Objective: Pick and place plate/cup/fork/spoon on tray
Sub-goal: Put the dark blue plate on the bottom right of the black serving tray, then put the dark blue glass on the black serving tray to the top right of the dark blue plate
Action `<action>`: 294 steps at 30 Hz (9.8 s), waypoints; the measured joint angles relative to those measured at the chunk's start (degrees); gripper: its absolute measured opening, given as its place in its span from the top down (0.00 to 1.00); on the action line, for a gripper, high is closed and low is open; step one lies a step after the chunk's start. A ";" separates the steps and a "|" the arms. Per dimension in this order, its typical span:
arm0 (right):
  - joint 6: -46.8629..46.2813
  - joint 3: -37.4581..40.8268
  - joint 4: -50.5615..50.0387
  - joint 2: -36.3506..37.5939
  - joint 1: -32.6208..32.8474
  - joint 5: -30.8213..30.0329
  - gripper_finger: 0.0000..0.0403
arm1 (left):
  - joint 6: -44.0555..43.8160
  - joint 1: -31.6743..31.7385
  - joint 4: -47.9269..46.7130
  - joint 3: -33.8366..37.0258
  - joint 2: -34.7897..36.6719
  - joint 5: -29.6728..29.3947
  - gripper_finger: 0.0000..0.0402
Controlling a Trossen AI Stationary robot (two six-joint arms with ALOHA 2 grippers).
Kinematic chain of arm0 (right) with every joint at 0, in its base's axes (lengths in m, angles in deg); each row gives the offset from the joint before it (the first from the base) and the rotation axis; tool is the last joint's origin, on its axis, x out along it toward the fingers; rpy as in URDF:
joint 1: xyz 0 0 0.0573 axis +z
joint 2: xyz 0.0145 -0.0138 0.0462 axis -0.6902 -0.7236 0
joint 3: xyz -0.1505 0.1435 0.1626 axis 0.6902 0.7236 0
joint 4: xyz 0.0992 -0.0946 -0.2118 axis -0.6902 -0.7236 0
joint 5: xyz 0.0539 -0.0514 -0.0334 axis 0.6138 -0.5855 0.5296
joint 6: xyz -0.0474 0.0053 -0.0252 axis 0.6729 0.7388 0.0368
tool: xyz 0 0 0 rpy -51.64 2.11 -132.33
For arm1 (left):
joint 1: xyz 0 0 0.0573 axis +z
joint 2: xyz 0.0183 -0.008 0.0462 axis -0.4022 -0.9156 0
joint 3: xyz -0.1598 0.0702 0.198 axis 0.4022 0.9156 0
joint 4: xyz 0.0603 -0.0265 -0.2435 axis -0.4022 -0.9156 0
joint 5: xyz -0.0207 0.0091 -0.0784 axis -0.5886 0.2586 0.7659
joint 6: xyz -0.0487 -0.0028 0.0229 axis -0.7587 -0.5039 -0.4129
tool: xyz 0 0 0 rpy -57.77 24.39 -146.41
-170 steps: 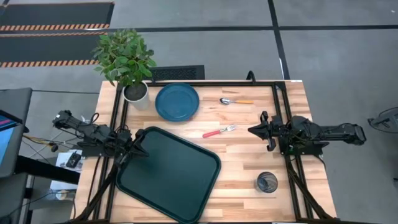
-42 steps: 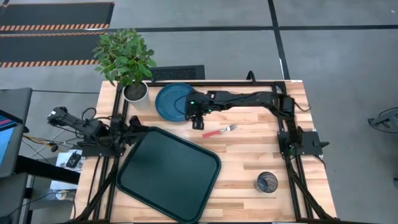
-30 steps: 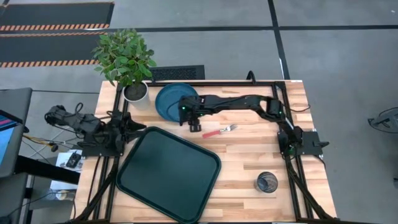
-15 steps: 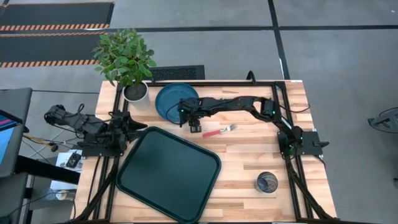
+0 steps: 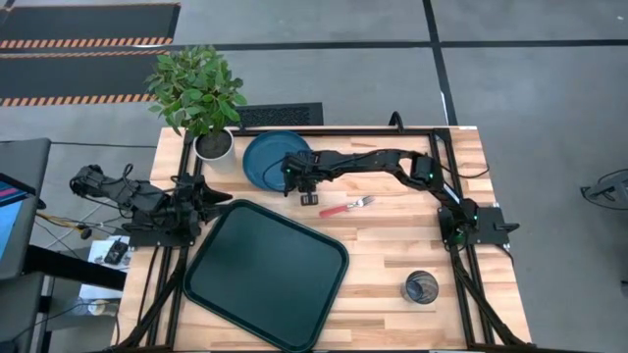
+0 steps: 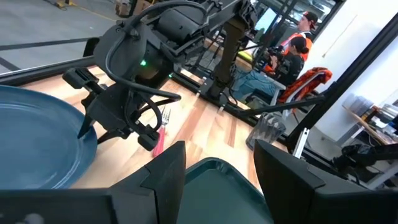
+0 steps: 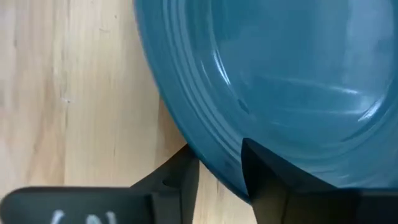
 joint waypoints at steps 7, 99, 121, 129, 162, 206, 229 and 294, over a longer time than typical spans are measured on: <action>1.46 0.04 0.33 -0.61 0.76 -3.25 0.90 | 0.11 0.00 -0.01 0.00 0.00 0.00 0.56; -29.49 -13.54 -9.58 1.47 44.63 12.11 0.81 | -4.81 -0.02 -6.15 0.04 0.02 -7.08 0.56; -34.46 -13.50 -14.24 3.63 37.10 10.75 0.70 | -10.40 -0.02 -7.55 0.74 -1.33 -2.54 0.56; -34.77 -13.59 -15.63 3.07 27.59 -1.47 0.73 | -14.84 0.00 -8.82 5.18 -7.24 -0.68 0.56; -33.75 -13.51 -12.96 -4.24 27.14 -0.13 0.76 | -13.93 0.00 -8.90 5.35 -9.25 -2.81 0.56; -116.88 13.06 -50.90 31.00 58.69 2.07 0.36 | -11.87 0.00 -6.97 5.35 -9.22 -9.07 0.56; -122.88 24.87 -38.52 31.48 61.67 5.69 0.73 | -11.85 -0.02 -7.15 5.35 -9.22 -12.33 0.56; -46.64 -1.78 -28.76 13.58 37.70 1.58 0.97 | -10.38 -0.02 -7.39 5.36 -9.25 -12.00 0.56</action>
